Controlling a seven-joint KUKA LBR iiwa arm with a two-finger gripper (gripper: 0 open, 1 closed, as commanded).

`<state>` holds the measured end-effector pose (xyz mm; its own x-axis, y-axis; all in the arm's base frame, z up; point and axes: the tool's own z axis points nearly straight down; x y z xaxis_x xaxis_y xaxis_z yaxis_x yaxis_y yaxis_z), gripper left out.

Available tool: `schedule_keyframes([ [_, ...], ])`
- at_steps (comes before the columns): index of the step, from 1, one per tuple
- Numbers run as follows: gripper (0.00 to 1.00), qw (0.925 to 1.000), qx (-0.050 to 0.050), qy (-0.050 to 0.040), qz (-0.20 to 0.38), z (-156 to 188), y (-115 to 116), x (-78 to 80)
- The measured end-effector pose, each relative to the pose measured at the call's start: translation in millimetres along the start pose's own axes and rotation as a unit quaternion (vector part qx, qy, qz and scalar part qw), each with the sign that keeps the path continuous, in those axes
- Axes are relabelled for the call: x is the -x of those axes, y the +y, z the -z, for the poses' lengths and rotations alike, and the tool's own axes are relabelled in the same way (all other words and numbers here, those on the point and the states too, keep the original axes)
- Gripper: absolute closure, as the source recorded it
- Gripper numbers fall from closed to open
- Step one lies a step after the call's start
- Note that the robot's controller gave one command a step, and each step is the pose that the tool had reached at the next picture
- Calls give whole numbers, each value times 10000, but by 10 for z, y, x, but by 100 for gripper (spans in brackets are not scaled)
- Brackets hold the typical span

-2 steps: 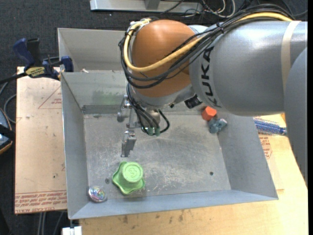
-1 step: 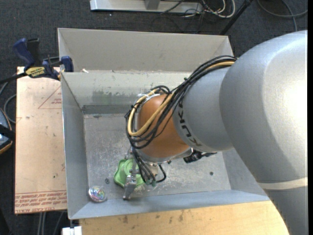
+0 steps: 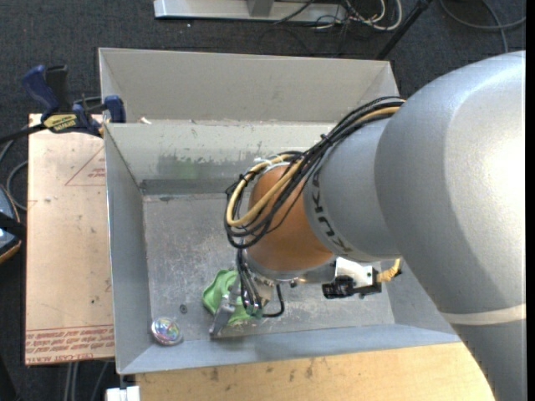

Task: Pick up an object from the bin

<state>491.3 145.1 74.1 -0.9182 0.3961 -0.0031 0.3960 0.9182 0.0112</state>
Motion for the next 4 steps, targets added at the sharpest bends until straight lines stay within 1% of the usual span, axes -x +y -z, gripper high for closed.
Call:
schedule_keyframes([
  [1,0,9999,0,-41,150,4,7,-27],
  [2,0,9998,2,-39,-200,4,16,-48],
  [3,0,10000,13,-34,26,2,-13,-29],
  [4,100,10000,16,-37,23,11,-15,-24],
])
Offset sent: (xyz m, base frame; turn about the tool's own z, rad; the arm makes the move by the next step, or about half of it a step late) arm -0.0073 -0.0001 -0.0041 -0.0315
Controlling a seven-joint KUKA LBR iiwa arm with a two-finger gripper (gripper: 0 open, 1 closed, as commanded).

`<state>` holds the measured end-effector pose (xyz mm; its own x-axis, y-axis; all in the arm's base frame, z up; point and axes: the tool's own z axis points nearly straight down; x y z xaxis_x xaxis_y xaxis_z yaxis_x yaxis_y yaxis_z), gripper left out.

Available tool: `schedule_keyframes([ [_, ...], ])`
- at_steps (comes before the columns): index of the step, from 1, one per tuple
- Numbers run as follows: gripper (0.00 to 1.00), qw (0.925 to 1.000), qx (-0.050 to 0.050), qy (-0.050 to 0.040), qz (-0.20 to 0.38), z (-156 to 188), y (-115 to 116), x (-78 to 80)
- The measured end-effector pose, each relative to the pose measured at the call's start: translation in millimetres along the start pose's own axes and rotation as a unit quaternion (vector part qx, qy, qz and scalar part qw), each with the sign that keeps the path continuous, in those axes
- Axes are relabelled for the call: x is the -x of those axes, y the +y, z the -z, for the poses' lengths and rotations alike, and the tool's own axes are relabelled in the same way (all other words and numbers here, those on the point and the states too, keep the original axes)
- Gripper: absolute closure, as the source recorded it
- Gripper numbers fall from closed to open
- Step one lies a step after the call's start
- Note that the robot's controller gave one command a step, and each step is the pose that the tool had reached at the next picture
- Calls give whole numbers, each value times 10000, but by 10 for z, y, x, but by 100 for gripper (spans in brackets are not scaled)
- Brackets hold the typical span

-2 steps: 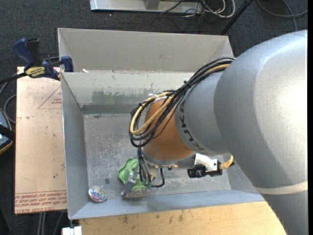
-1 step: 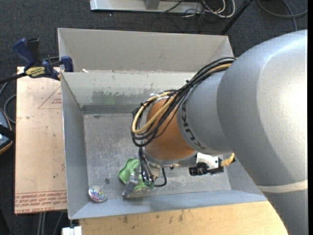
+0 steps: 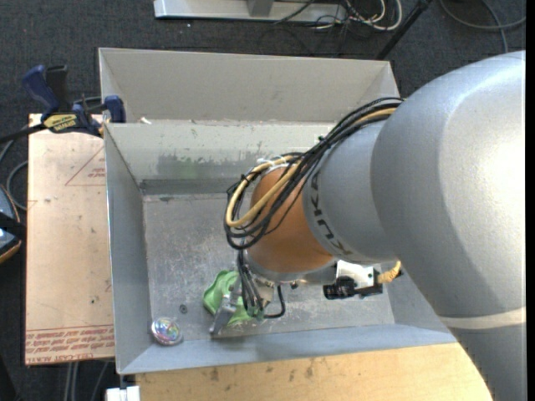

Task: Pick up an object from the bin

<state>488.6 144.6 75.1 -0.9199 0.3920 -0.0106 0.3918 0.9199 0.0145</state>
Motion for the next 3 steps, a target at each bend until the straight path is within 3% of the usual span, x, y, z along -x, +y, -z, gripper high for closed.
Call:
schedule_keyframes([
  [2,100,10000,-59,44,20,611,30,21],
  [3,100,10000,-48,29,33,1151,50,37],
])
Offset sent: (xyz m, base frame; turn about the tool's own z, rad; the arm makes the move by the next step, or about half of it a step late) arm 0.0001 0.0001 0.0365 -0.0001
